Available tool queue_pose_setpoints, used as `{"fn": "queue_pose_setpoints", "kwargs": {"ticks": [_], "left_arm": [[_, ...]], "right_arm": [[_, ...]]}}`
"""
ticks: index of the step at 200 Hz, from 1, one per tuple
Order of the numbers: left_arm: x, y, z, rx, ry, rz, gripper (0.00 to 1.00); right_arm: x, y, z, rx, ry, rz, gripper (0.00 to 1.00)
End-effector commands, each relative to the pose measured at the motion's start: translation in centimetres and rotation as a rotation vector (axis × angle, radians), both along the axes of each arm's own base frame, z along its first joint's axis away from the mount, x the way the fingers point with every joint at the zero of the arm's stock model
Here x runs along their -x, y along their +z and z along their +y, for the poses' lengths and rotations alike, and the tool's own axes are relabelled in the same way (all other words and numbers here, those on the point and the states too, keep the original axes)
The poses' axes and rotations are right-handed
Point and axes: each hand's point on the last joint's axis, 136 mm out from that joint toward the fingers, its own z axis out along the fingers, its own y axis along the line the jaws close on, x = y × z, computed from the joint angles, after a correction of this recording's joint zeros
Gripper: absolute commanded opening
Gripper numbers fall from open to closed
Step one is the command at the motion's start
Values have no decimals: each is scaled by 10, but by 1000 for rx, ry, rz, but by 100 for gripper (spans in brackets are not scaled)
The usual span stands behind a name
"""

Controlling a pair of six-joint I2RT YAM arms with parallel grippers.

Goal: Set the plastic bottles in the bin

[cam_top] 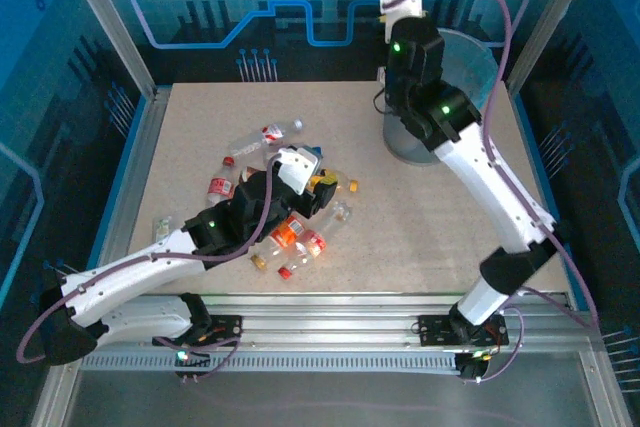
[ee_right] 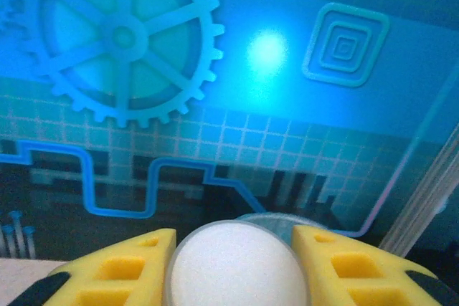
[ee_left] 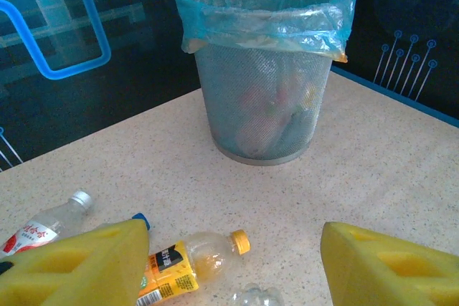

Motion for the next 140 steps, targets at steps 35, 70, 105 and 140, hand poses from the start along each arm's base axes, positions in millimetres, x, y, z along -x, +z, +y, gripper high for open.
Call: {"fn": "queue_pose_setpoints", "kwargs": {"ticks": [35, 70, 105, 140], "left_arm": [[-4, 0, 2, 35, 17, 25, 66], [-4, -4, 3, 45, 22, 40, 67], [-4, -15, 7, 37, 34, 62, 67], [-6, -22, 11, 34, 47, 79, 67]], "right_arm": [[-50, -5, -29, 134, -174, 110, 20], [-81, -40, -31, 206, -227, 175, 20], [-92, -77, -47, 177, -257, 269, 20], [-107, -112, -51, 169, -248, 333, 23]]}}
